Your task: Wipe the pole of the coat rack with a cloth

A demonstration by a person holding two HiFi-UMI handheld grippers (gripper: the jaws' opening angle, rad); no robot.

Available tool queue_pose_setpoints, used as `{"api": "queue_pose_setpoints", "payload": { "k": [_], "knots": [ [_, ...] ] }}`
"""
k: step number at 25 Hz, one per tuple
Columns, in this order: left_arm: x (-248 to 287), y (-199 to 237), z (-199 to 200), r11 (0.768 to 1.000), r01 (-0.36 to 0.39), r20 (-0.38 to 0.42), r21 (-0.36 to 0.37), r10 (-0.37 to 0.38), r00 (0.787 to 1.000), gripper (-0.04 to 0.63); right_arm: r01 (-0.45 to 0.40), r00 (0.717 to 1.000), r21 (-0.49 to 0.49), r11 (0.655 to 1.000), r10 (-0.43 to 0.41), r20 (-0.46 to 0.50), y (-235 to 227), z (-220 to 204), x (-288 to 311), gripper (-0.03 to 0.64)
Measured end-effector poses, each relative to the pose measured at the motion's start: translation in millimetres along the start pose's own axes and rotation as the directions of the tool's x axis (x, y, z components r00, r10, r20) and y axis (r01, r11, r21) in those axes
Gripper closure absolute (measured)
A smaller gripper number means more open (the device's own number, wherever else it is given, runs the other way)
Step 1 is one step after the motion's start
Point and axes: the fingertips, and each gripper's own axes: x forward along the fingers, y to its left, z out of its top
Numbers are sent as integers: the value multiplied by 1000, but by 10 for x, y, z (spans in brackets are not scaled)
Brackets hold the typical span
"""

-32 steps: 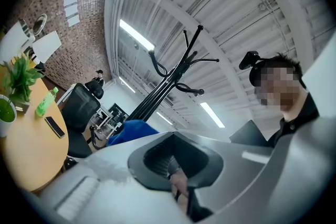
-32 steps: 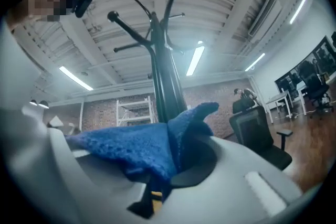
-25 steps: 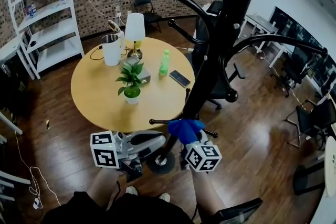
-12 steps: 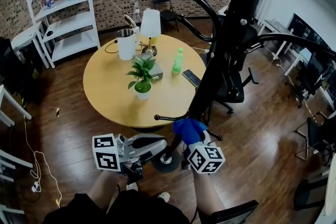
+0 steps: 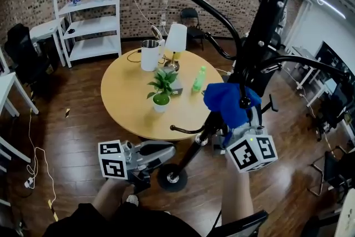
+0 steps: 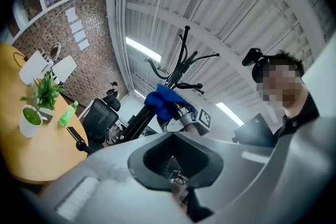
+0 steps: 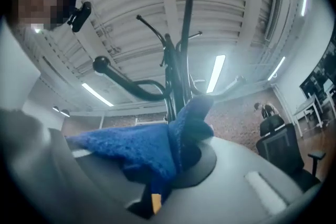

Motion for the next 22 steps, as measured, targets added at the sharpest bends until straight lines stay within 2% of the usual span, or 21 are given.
{"api": "queue_pose_setpoints", "payload": {
  "k": [3,6,10,14,19,22],
  "knots": [
    [-45,-26,49,1000,-6,12,8,5,1000,592,-6,999,-12,1000,6,31,39,153,20,592],
    [-96,31,58,1000,-6,-3,-3,6,1000,592,31,999,-23,999,-31,-15,-16,-85,-98,592],
    [-178,245,57,999,9,-34,-46,-10,999,592,120,978,-33,992,-124,-170,-137,-822,-370,592],
    [-314,473,-211,993,35,-111,-111,-48,993,592,235,919,-43,971,-237,-316,-199,-1751,-886,592],
    [-534,898,-684,981,19,-147,-191,-48,988,592,309,872,-7,951,-287,-396,-303,-2607,-1274,592],
    [-590,1042,-897,980,22,-151,-199,-53,987,593,299,883,-32,954,-290,-369,-343,-2802,-1319,592]
  ]
}}
